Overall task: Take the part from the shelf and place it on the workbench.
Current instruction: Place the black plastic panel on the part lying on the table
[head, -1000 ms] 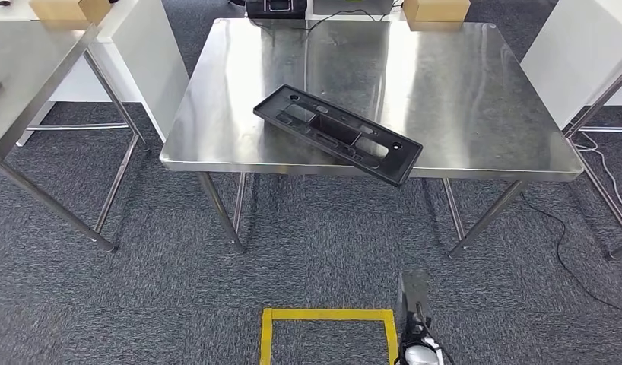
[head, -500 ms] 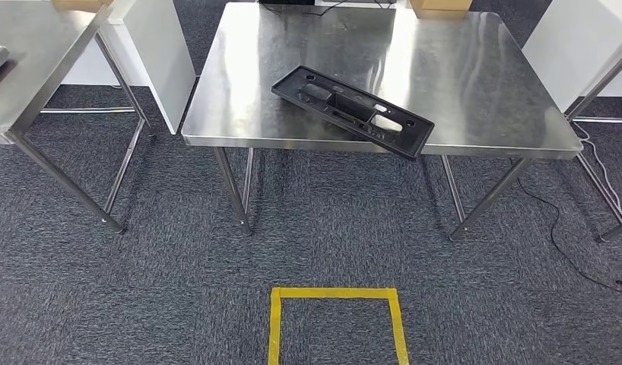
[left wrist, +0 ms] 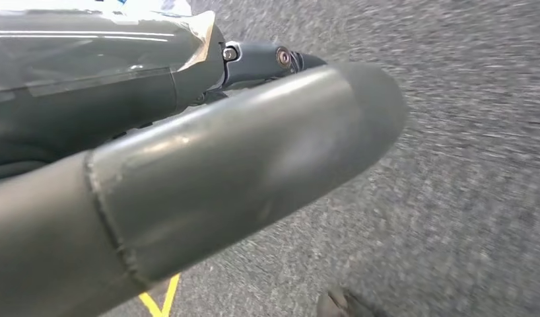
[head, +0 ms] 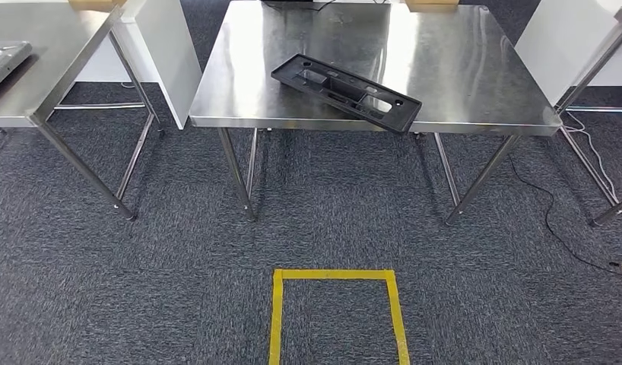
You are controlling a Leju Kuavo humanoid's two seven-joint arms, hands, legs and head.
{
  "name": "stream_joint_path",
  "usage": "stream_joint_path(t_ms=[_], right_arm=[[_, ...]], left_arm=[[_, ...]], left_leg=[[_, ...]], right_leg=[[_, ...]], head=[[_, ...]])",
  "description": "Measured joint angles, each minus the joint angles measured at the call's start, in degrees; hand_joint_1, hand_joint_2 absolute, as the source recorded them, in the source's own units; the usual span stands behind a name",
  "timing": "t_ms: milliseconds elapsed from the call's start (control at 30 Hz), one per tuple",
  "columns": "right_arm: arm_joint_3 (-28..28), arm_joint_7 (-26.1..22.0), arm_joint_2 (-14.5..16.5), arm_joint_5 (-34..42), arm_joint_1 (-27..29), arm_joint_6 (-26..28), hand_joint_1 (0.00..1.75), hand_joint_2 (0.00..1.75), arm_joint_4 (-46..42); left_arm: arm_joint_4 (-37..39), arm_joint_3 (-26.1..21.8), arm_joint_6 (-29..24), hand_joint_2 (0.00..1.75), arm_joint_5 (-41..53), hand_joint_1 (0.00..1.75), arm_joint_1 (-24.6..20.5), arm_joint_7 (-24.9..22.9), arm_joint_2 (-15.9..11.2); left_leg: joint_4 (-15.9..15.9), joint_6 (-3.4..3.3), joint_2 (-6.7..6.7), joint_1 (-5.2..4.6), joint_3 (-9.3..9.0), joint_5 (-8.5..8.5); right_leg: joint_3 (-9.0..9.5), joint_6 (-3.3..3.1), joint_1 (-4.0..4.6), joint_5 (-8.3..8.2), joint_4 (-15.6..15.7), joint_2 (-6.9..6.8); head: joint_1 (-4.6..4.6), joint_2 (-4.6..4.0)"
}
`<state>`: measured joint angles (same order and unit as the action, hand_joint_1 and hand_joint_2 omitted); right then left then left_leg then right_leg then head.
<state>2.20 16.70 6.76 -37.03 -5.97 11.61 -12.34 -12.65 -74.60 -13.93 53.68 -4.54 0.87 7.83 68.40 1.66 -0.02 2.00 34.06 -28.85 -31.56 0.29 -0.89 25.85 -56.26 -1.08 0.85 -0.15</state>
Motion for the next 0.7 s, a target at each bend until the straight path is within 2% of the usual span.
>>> stream_joint_path(t_ms=[33, 67, 100, 167, 200, 233, 267, 300, 333, 367, 400, 433, 467, 500, 533, 567, 600, 633, 667, 700], right_arm=[[-0.1, 0.0, -0.1, 0.0, 0.0, 0.2, 0.00, 0.00, 0.0], [-0.3, -0.1, -0.2, 0.0, -0.1, 0.3, 0.00, 0.00, 0.0], [-0.4, -0.1, -0.3, 0.0, -0.1, 0.4, 0.00, 0.00, 0.0], [-0.7, -0.2, -0.5, 0.0, 0.0, 0.5, 0.00, 0.00, 0.1], [-0.8, -0.2, -0.6, 0.0, 0.1, 0.6, 0.00, 0.00, 0.2], [-0.9, -0.3, -0.7, 0.0, 0.1, 0.6, 0.00, 0.00, 0.2], [-0.9, -0.3, -0.8, 0.0, 0.2, 0.6, 0.00, 0.00, 0.3], [-0.9, -0.4, -0.8, 0.0, 0.2, 0.6, 0.00, 0.00, 0.3], [-1.0, -0.5, -0.8, 0.0, 0.2, 0.6, 0.00, 0.00, 0.4], [-1.0, -0.5, -0.8, 0.0, 0.2, 0.6, 0.00, 0.00, 0.4], [-1.0, -0.6, -0.9, 0.0, 0.2, 0.8, 0.00, 0.00, 0.4], [-1.1, -0.7, -0.9, 0.0, 0.2, 1.0, 0.00, 0.00, 0.4], [-1.2, -0.7, -1.0, 0.1, 0.1, 1.3, 0.00, 0.00, 0.4], [-1.4, -0.7, -1.0, 0.1, 0.1, 1.5, 0.00, 0.00, 0.4], [-1.6, -0.8, -1.0, 0.2, -0.1, 1.8, 0.00, 0.00, 0.4], [-1.7, -0.8, -1.0, 0.3, -0.2, 2.1, 0.00, 0.00, 0.4], [-1.9, -0.8, -1.0, 0.4, -0.2, 2.3, 0.00, 0.00, 0.4], [-2.1, -0.8, -1.0, 0.4, -0.2, 2.6, 0.00, 0.00, 0.4], [-2.3, -0.7, -0.9, 0.4, -0.1, 2.9, 0.00, 0.00, 0.5], [-2.4, -0.7, -0.8, 0.5, 0.0, 3.1, 0.00, 0.00, 0.5]], left_arm=[[0.0, 0.1, 0.1, 0.00, -0.1, 0.00, -0.1, -0.1, 0.0], [0.0, 0.2, 0.2, 0.00, -0.2, 0.00, -0.2, -0.2, 0.0], [0.0, 0.3, 0.2, 0.00, -0.3, 0.00, -0.2, -0.4, 0.0], [-0.1, 0.3, 0.2, 0.00, -0.4, 0.00, -0.2, -0.9, 0.0], [-0.1, 0.3, 0.1, 0.00, -0.4, 0.00, -0.2, -1.1, 0.0], [-0.1, 0.3, 0.1, 0.00, -0.4, 0.00, -0.2, -1.2, 0.0], [-0.1, 0.3, 0.1, 0.00, -0.5, 0.00, -0.2, -1.3, 0.0], [-0.1, 0.3, 0.1, 0.00, -0.5, 0.00, -0.2, -1.3, 0.0], [-0.1, 0.3, 0.1, 0.00, -0.5, 0.00, -0.2, -1.3, 0.0], [-0.1, 0.3, 0.1, 0.00, -0.5, 0.00, -0.2, -1.3, 0.0], [-0.1, 0.3, 0.1, 0.00, -0.4, 0.00, -0.2, -1.4, 0.0], [-0.1, 0.3, 0.1, 0.00, -0.3, 0.00, -0.2, -1.4, 0.0], [-0.1, 0.3, 0.3, 0.00, -0.2, 0.00, -0.2, -1.4, 0.0], [-0.1, 0.4, 0.5, 0.00, -0.1, 0.00, -0.2, -1.3, 0.0], [-0.1, 0.4, 0.9, 0.00, 0.1, 0.00, -0.2, -1.0, 0.0], [-0.1, 0.4, 1.3, 0.00, 0.2, 0.00, -0.2, -0.6, 0.0], [-0.2, 0.5, 1.8, 0.00, 0.6, 0.00, -0.2, 0.1, 0.2], [-0.2, 0.6, 2.1, 0.00, 0.9, 0.00, -0.2, 0.7, 0.4], [-0.2, 0.8, 1.9, 0.00, 1.3, 0.00, -0.2, 1.3, 0.9], [-0.2, 1.1, 0.9, 0.00, 1.6, 0.00, -0.3, 1.8, 1.9]], left_leg=[[-3.8, 0.20, -0.13, 0.07, -2.76, -0.25], [-6.9, 0.14, -0.25, 0.02, -4.65, -1.14], [-8.9, -0.15, -0.37, -0.20, -5.51, -2.08], [-9.9, -1.60, -0.31, -0.65, -5.10, -1.98], [-10.0, -2.49, -0.17, -0.77, -4.44, -1.35], [-10.2, -3.37, -0.01, -0.83, -3.65, -0.61], [-10.3, -4.10, 0.15, -0.83, -2.71, 0.19], [-10.3, -4.52, 0.22, -0.92, -1.75, 0.98], [-10.3, -4.68, 0.26, -1.00, -0.79, 1.76], [-10.3, -4.69, 0.31, -1.09, 0.13, 2.57], [-10.2, -4.64, 0.35, -1.17, 1.09, 3.39], [-10.2, -4.53, 0.38, -1.21, 1.96, 4.16], [-10.2, -4.37, 0.39, -1.23, 2.84, 4.98], [-10.1, -4.17, 0.40, -1.24, 3.66, 5.76], [-10.1, -3.88, 0.40, -1.34, 4.33, 6.49], [-10.0, -3.56, 0.44, -1.44, 4.83, 7.25], [-10.2, -3.26, 0.51, -1.52, 5.08, 7.99], [-10.5, -2.92, 0.57, -1.57, 5.24, 8.78], [-10.9, -2.59, 0.59, -1.59, 5.35, 9.64], [-11.1, -2.28, 0.51, -1.52, 5.63, 9.69]], right_leg=[[-1.06, 0.34, -0.05, -0.25, -0.8, 0.00], [-1.89, 0.78, 0.01, -0.54, -1.5, 0.00], [-2.44, 1.30, 0.12, -0.91, -1.9, -0.01], [-3.16, 2.41, 0.20, -1.76, -1.9, 0.02], [-3.65, 2.64, 0.10, -1.41, -2.3, 0.10], [-4.38, 2.57, 0.00, -0.23, -3.3, 0.20], [-5.40, 2.27, -0.11, 1.80, -5.3, 0.34], [-6.50, 1.88, -0.20, 4.59, -8.6, 0.50], [-7.45, 1.73, -0.22, 7.01, -12.2, 0.60], [-7.98, 1.89, -0.23, 8.64, -15.7, 0.71], [-7.74, 2.29, -0.24, 9.21, -18.1, 0.78], [-6.53, 2.85, -0.23, 8.58, -18.5, 0.82], [-4.15, 3.35, -0.22, 7.36, -16.7, 0.85], [-1.04, 3.60, -0.21, 6.38, -13.3, 0.86], [2.86, 3.54, -0.08, 6.01, -8.4, 0.88], [6.13, 3.23, 0.04, 6.37, -3.6, 0.93], [8.13, 2.84, 0.18, 6.96, -0.2, 0.98], [9.14, 2.42, 0.36, 7.31, 1.9, 1.02], [8.74, 2.02, 0.30, 7.16, 2.5, 1.03], [8.23, 1.61, 0.06, 6.56, 2.4, 0.93]], head=[[0.04, 0.00], [0.05, 0.00], [0.07, 0.00], [0.04, 0.00], [0.04, 0.00], [-0.04, 0.00], [-0.12, 0.00], [-0.23, 0.00], [-0.32, 0.00], [-0.34, 0.00], [-0.37, 0.00], [-0.39, 0.00], [-0.42, 0.00], [-0.45, 0.00], [-0.49, 0.00], [-0.49, 0.00], [-0.46, 0.00], [-0.46, 0.00], [-0.43, 0.00], [-0.42, 0.00]])
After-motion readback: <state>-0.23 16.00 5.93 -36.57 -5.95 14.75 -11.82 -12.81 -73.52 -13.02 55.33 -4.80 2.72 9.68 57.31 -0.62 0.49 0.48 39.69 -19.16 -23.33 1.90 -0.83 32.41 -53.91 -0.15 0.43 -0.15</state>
